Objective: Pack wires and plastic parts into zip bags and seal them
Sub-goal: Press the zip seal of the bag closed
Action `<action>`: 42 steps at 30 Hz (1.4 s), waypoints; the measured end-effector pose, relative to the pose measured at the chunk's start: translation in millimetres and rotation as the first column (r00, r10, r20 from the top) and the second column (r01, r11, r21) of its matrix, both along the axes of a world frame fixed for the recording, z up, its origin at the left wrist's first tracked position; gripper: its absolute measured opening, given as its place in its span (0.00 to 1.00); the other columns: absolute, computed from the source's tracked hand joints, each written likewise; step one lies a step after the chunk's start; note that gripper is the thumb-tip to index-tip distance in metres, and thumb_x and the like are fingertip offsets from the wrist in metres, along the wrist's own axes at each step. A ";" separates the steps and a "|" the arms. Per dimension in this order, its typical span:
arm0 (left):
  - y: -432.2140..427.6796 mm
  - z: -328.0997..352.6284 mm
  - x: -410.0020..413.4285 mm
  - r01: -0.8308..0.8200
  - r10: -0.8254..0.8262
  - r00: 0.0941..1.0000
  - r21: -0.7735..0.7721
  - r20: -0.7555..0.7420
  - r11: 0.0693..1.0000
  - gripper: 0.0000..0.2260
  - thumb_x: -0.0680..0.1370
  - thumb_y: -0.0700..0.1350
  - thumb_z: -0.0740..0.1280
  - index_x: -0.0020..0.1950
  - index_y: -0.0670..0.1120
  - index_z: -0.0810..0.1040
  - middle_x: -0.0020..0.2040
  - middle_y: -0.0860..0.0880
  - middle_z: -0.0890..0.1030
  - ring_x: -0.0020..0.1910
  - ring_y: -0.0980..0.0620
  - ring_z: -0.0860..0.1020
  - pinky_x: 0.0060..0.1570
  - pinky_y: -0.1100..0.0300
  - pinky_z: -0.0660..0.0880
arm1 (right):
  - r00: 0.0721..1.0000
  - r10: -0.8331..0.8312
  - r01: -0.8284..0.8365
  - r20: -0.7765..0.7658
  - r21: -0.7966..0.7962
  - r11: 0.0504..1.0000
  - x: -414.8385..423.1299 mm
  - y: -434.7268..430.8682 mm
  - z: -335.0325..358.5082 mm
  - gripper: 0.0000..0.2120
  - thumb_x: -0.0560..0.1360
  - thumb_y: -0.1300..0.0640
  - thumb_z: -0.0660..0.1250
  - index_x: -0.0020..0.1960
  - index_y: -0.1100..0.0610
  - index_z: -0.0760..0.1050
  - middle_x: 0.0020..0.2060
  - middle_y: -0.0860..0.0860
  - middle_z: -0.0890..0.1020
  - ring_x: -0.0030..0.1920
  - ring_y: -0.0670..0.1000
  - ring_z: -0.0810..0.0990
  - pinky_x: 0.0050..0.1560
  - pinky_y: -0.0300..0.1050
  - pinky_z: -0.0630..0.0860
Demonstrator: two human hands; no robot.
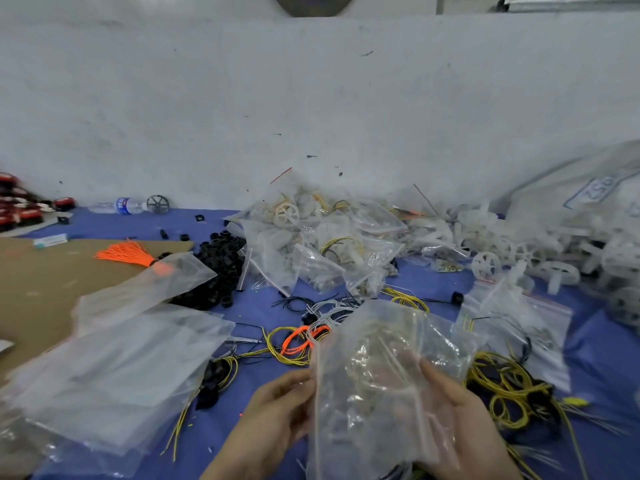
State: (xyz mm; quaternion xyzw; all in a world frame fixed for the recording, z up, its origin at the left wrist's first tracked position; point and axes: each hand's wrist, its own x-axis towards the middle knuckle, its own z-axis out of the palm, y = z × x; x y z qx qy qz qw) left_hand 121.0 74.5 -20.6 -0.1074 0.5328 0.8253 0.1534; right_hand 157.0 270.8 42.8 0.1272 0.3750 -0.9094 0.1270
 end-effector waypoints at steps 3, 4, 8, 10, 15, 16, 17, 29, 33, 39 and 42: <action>-4.9 6.3 0.6 -0.155 0.152 0.982 -0.025 -0.109 0.988 0.11 0.76 0.31 0.64 0.40 0.40 0.84 0.39 0.39 0.81 0.34 0.48 0.78 0.32 0.61 0.78 | 0.998 -0.046 0.046 0.036 -0.001 0.999 -1.5 5.2 -5.9 0.19 0.72 0.51 0.65 0.55 0.63 0.81 0.49 0.60 0.84 0.42 0.57 0.85 0.30 0.51 0.81; -7.6 9.0 0.4 -0.222 0.211 0.966 -0.059 -0.151 0.973 0.10 0.76 0.31 0.64 0.41 0.41 0.83 0.40 0.39 0.80 0.35 0.49 0.77 0.33 0.61 0.78 | 0.995 -0.101 0.099 0.016 0.121 0.988 -3.0 7.2 -9.7 0.21 0.72 0.52 0.65 0.61 0.61 0.77 0.50 0.58 0.84 0.41 0.55 0.85 0.31 0.49 0.80; -13.7 28.4 -0.3 -0.397 0.326 0.876 -0.148 -0.355 0.906 0.09 0.76 0.31 0.65 0.46 0.42 0.82 0.37 0.44 0.82 0.33 0.55 0.79 0.33 0.64 0.78 | 0.856 -0.441 0.494 -0.268 0.674 0.550 -8.5 14.2 -15.4 0.34 0.70 0.55 0.73 0.72 0.47 0.62 0.67 0.48 0.72 0.62 0.50 0.74 0.58 0.53 0.74; -8.3 45.8 1.8 -0.438 0.320 0.821 -0.164 -0.473 0.884 0.11 0.74 0.30 0.67 0.45 0.46 0.82 0.31 0.49 0.80 0.30 0.58 0.77 0.33 0.67 0.76 | 0.794 -0.376 0.606 -0.477 0.668 0.433 -4.0 5.3 -11.0 0.19 0.69 0.60 0.74 0.56 0.45 0.76 0.54 0.46 0.81 0.57 0.48 0.78 0.55 0.43 0.74; 35.5 84.3 15.5 -0.255 0.072 0.752 -0.188 -0.655 0.949 0.12 0.69 0.32 0.72 0.42 0.50 0.83 0.30 0.48 0.76 0.31 0.56 0.75 0.33 0.69 0.74 | 0.774 0.059 0.402 -0.631 0.561 0.723 10.1 -45.2 3.4 0.13 0.64 0.66 0.76 0.43 0.52 0.81 0.37 0.53 0.83 0.37 0.43 0.80 0.39 0.33 0.76; 42.5 88.4 17.3 -0.193 0.031 0.756 -0.177 -0.654 0.965 0.10 0.67 0.35 0.73 0.42 0.50 0.83 0.31 0.47 0.75 0.31 0.56 0.75 0.34 0.68 0.74 | 0.778 0.031 0.406 -0.628 0.539 0.738 9.0 -48.9 3.0 0.12 0.65 0.68 0.76 0.41 0.54 0.81 0.36 0.55 0.83 0.36 0.44 0.80 0.38 0.34 0.76; 46.9 91.6 18.1 -0.142 0.001 0.762 -0.166 -0.648 0.976 0.08 0.66 0.38 0.74 0.42 0.49 0.83 0.31 0.46 0.74 0.31 0.56 0.75 0.34 0.67 0.74 | 0.782 -0.009 0.419 -0.623 0.515 0.748 7.2 -48.8 2.0 0.11 0.66 0.70 0.74 0.39 0.55 0.81 0.36 0.57 0.83 0.35 0.45 0.80 0.38 0.35 0.77; 11.5 78.5 1.0 -0.355 -0.178 0.524 -0.404 -0.833 0.843 0.05 0.72 0.51 0.71 0.48 0.58 0.81 0.36 0.56 0.76 0.34 0.58 0.76 0.37 0.67 0.72 | 0.790 -0.425 0.593 -0.442 0.374 0.713 2.2 -8.9 -17.3 0.16 0.76 0.67 0.63 0.35 0.53 0.80 0.34 0.53 0.84 0.32 0.50 0.83 0.31 0.40 0.79; -42.8 38.4 -30.5 -0.465 -0.354 0.710 -0.783 -0.609 0.413 0.10 0.77 0.46 0.68 0.56 0.56 0.77 0.50 0.55 0.80 0.46 0.59 0.78 0.49 0.64 0.74 | 0.766 -0.473 0.641 -0.436 0.465 0.610 5.2 3.8 -20.6 0.12 0.73 0.66 0.68 0.38 0.50 0.80 0.30 0.48 0.82 0.31 0.43 0.78 0.31 0.31 0.74; -104.2 -29.6 -46.4 -0.131 -0.356 0.934 -0.933 -0.004 -0.335 0.27 0.76 0.36 0.58 0.73 0.53 0.62 0.62 0.46 0.67 0.58 0.45 0.70 0.56 0.53 0.72 | 0.789 -0.353 0.557 -0.502 0.345 0.755 10.5 -12.0 -3.8 0.06 0.63 0.60 0.71 0.32 0.50 0.77 0.30 0.54 0.82 0.27 0.47 0.78 0.24 0.39 0.74; -107.0 -34.4 -43.4 -0.199 -0.385 0.918 -0.953 -0.099 -0.230 0.25 0.74 0.31 0.59 0.66 0.51 0.72 0.63 0.45 0.68 0.55 0.43 0.73 0.53 0.54 0.71 | 0.786 -0.349 0.552 -0.511 0.325 0.768 7.3 -16.1 -2.2 0.13 0.67 0.71 0.70 0.37 0.55 0.73 0.33 0.55 0.81 0.31 0.51 0.81 0.27 0.42 0.77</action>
